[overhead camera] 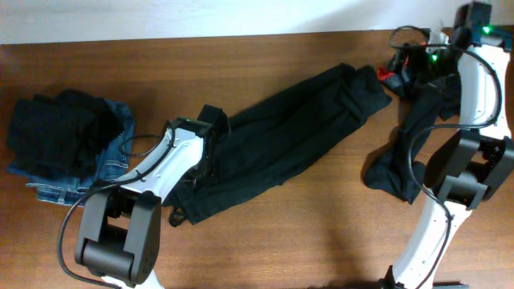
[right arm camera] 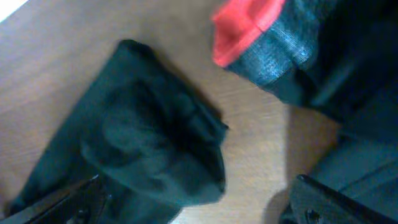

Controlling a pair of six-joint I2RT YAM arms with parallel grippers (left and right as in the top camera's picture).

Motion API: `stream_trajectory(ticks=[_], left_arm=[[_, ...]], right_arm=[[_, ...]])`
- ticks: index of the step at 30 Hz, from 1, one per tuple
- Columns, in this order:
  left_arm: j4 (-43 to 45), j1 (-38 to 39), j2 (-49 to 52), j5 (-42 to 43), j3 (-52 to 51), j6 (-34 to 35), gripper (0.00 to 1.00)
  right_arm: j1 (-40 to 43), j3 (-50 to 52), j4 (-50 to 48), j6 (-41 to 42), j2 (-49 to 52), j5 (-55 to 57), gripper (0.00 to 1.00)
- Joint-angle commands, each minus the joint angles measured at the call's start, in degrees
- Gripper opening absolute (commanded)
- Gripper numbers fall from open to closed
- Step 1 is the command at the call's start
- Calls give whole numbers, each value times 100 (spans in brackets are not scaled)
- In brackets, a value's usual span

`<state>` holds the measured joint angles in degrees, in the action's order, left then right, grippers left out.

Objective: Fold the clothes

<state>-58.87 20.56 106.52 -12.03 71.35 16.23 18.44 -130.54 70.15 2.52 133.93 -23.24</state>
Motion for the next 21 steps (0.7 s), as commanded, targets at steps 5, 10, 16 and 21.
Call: stream_trajectory(ticks=[5, 10, 16, 21], left_arm=[[-275, -330, 50, -118, 446, 68, 0], [-424, -525, 50, 11, 734, 63, 0], [-662, -525, 48, 26, 960, 61, 0], [-774, -525, -24, 28, 1012, 61, 0]], right_arm=[[-199, 1233, -662, -522, 155, -256, 99], [-319, 2044, -1567, -789, 157, -623, 99], [-420, 2522, -2345, -765, 157, -660, 99], [-557, 2566, -2763, -763, 160, -656, 99]])
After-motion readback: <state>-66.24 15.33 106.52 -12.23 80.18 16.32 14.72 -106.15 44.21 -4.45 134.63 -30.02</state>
